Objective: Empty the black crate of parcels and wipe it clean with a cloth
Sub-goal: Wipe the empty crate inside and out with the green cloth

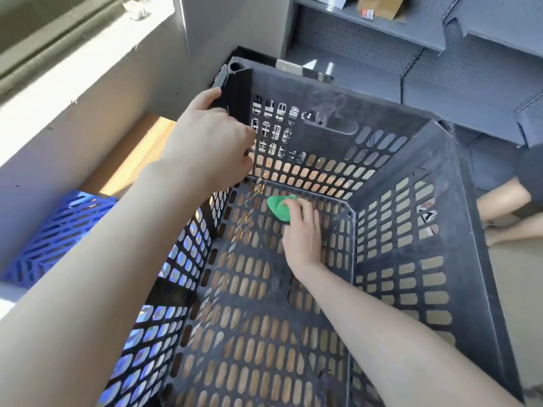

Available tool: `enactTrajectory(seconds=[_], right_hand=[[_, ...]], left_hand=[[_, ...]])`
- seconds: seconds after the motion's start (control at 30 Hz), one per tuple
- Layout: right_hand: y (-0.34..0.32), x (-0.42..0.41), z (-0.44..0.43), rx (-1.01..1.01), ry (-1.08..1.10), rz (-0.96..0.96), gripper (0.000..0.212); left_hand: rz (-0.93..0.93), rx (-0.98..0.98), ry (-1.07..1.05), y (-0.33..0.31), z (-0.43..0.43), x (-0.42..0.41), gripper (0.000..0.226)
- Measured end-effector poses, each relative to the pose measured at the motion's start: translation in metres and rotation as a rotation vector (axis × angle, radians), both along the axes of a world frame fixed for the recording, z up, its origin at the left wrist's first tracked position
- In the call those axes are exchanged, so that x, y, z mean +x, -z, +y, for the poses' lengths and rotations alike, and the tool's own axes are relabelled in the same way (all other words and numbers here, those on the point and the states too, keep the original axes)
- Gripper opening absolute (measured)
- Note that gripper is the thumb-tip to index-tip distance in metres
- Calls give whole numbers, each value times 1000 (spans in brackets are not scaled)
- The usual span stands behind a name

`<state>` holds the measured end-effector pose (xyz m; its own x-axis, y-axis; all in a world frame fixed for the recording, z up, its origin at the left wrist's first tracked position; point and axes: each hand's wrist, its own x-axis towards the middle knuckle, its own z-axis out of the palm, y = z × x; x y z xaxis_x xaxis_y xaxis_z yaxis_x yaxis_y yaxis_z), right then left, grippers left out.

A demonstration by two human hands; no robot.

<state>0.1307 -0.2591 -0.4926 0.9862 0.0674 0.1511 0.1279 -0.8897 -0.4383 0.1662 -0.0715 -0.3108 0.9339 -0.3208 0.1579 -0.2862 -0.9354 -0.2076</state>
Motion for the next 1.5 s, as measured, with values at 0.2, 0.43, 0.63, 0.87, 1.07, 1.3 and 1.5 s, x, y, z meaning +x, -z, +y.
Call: enactTrajectory(seconds=[0.2, 0.43, 0.63, 0.87, 1.07, 1.3, 1.5], right_hand=[[15, 37, 32, -118, -122, 57, 55], [36, -42, 47, -83, -392, -6, 60], [40, -102, 47, -43, -596, -169, 36], [31, -141, 32, -127, -779, -175, 30], [-6, -143, 18, -236, -1085, 151, 36], [-95, -92, 38, -120, -919, 652, 46], [-155, -54, -1, 153, -623, 652, 35]], left_hand=[[-27, 22, 4, 2, 2, 5, 25], [-39, 13, 0, 3, 2, 6, 24], [-25, 10, 3, 2, 1, 3, 23], [-17, 22, -2, 0, -1, 1, 23], [11, -6, 3, -7, -7, -6, 26], [-21, -68, 49, -10, -9, -13, 21], [-72, -331, 10, -23, -10, -23, 28]])
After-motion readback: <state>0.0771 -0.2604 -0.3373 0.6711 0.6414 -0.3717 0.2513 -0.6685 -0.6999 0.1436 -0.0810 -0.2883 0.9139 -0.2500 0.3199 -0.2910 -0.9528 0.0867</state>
